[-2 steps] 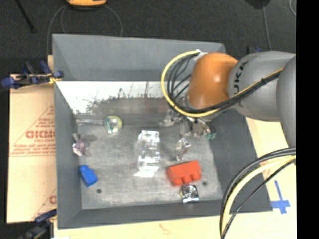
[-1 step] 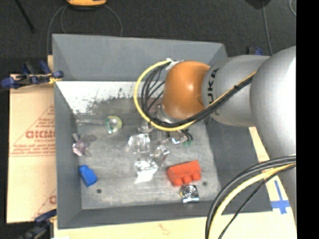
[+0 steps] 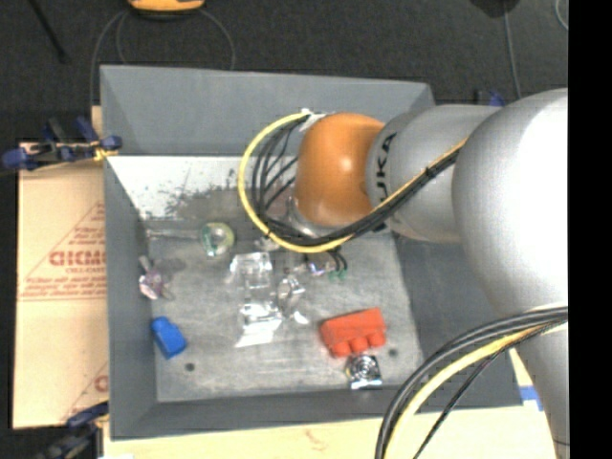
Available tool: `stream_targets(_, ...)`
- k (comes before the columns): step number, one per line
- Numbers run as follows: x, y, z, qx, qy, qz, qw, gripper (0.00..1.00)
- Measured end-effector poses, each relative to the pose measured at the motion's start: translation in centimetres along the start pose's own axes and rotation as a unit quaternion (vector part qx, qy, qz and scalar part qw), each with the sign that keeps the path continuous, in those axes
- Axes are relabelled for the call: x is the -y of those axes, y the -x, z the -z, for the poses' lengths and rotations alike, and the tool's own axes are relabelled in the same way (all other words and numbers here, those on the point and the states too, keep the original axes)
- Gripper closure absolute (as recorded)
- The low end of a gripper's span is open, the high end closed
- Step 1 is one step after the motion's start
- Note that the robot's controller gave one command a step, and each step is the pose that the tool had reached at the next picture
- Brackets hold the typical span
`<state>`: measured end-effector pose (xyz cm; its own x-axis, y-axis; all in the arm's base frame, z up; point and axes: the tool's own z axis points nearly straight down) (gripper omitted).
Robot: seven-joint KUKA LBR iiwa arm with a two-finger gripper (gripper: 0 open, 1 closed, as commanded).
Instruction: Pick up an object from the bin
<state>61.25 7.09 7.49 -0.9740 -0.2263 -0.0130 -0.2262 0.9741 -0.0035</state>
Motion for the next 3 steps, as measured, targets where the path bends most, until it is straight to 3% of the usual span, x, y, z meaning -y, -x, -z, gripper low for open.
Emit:
stream_targets(2, -5.3, 3.3, 1.0, -0.0046, 0.002, -0.049, 0.9988, 0.00)
stream_targets(3, -6.4, 3.4, 0.4, -0.0054, 0.000, -0.067, 0.9977, 0.00)
